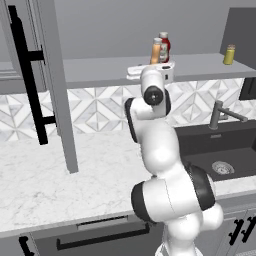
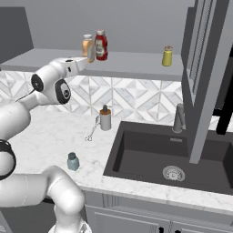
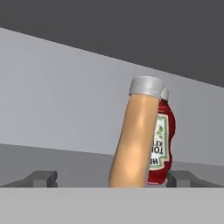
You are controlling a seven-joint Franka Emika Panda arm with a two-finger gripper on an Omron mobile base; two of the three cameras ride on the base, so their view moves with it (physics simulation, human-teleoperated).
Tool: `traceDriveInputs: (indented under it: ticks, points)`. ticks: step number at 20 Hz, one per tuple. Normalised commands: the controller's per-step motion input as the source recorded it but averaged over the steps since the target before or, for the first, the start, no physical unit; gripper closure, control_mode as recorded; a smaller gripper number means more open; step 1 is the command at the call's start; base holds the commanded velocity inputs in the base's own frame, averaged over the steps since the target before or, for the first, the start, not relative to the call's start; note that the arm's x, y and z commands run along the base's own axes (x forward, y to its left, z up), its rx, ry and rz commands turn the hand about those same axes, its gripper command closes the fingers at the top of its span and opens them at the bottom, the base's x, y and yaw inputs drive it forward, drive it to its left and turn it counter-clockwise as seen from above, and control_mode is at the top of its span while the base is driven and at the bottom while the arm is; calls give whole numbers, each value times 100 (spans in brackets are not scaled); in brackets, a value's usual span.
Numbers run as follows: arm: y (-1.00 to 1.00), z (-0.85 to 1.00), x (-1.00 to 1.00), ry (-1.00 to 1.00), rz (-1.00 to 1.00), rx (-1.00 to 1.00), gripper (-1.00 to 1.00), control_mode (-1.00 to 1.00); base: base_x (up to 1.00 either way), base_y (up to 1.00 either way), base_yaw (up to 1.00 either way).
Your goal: Put the shaker and condiment bottle from the counter next to their counterparts in the cabinet.
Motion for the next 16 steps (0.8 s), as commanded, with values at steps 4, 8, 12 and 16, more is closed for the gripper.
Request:
traceDriveInputs:
  ticks: [4,8,12,16]
  points:
    - [34,-2,-80,0,0,0,-100,-100,0,0,0]
    - [30,-1,-100,0,-2,3,-100,-100,0,0,0]
    - [21,0,-100,0,-10,5,-100,-100,0,0,0]
    - [27,-9,-100,0,-21,1,-100,-100,0,0,0]
